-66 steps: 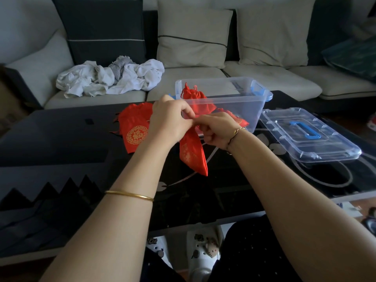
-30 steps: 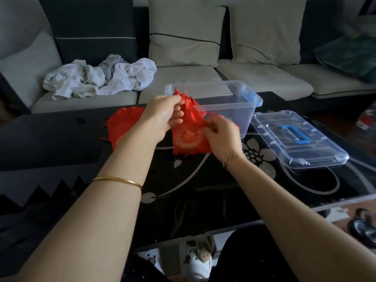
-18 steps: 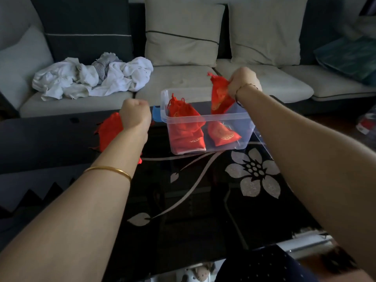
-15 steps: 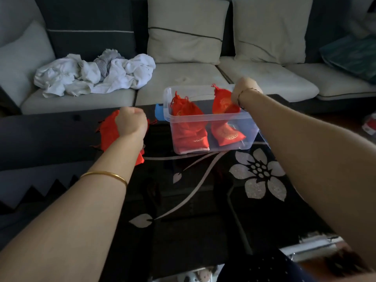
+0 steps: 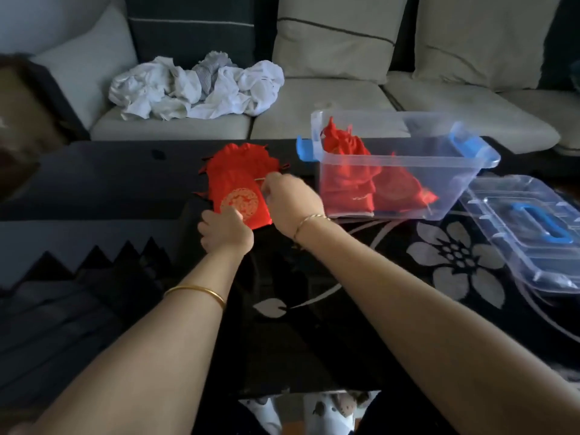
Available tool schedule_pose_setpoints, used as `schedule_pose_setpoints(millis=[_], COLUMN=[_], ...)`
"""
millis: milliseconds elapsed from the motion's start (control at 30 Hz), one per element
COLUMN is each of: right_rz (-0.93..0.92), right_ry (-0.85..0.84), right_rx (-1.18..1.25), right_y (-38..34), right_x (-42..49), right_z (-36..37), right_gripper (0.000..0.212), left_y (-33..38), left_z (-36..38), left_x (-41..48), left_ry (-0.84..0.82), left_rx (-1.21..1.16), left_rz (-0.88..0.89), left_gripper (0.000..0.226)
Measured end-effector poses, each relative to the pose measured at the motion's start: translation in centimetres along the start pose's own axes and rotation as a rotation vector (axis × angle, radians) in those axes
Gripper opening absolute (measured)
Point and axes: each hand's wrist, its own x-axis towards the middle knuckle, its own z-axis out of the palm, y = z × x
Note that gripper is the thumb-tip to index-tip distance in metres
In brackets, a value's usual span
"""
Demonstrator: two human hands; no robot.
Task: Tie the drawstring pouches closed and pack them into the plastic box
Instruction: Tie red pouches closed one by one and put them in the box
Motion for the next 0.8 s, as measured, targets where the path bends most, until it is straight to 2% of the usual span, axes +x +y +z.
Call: schedule_pose_setpoints(millis=[100, 200, 267, 333, 367, 467, 567, 700, 733, 800], right_rz=[0.203, 0.317, 0.349, 0.316, 0.275, 0.163, 0.136, 0.123, 0.125, 0.14], right_ry=[-0.157, -0.155, -0.129, -0.117, -0.113, -0.108, -0.11, -0.13, -0.145, -0.159], right_rx=[0.155, 0.246, 0.312, 0.367, 0.404, 0.538, 0.646, 0.722, 0.731, 0.715], right_y=[0.7, 1.5, 1.9, 2.4, 2.7, 3.8, 5.1, 6.8, 7.2, 8.2], right_x=[1.2, 1.9, 1.8, 1.5, 1.4, 0.1, -2.0, -5.0, -5.7, -6.9], right_z=[4.3, 6.2, 6.4, 6.1, 5.8, 3.9, 1.3, -1.3, -1.7, -2.3], right_gripper=[0.024, 0.036, 0.029, 0.011, 0.01, 0.021, 0.027, 0.03, 0.031, 0.029], left_y=[-1.6, -2.4, -2.5, -2.6, -2.5, -2.3, -1.8, -0.1, 0.5, 1.7], left_z=[0.1, -0.2, -0.4, -0.8, -0.9, -1.8, -2.8, -4.1, -4.1, -3.9], left_x=[0.6, 1.0, 0.8, 0.4, 0.3, 0.1, -0.8, -3.5, -4.3, -5.8], left_ry=[-0.05, -0.084, -0.115, -0.131, -0.136, -0.16, -0.239, -0.544, -0.605, -0.623], left_rx=[-0.022, -0.13, -0.232, -0.339, -0.38, -0.527, -0.818, -1.258, -1.335, -1.307], left_rz=[0.091, 0.151, 0.129, 0.067, 0.023, -0.113, -0.234, -0.369, -0.362, -0.237], left_gripper=[0.033, 0.03, 0.028, 0.028, 0.03, 0.047, 0.054, 0.033, 0.028, 0.014])
